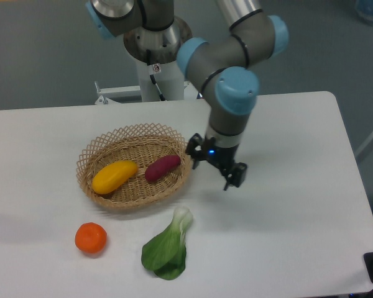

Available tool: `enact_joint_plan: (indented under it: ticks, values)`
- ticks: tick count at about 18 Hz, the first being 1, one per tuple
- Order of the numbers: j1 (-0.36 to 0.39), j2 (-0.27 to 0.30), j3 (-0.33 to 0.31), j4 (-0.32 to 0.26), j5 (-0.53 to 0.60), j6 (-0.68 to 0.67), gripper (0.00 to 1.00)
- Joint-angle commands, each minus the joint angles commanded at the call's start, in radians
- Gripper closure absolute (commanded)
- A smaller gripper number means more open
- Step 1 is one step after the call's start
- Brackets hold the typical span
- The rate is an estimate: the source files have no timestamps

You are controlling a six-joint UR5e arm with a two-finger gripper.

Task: Pick up the mango from the basket
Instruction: 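Move the open gripper over the basket toward the yellow mango, then lower the gripper onto the yellow mango and close around it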

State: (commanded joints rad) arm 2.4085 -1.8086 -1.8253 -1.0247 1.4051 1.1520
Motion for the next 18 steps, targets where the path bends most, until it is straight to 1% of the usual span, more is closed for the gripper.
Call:
enact_joint_plan:
  ticks: [4,7,9,13,18]
  values:
    - [-0.063,0.023,-0.058,-0.003,0.0,-0.003,0.0]
    - [-0.112,0.035,-0.11,-0.003,0.0,-0.053,0.0]
    - [-0.147,0.037,-0.134,-0.002,0.0,-0.086,0.0]
    - [-0.195,0.032,-0.146,0.011,-0.003,-0.149,0.0]
    - [-0.229,0.003,-0.146,0.02,0.003,-0.216,0.0]
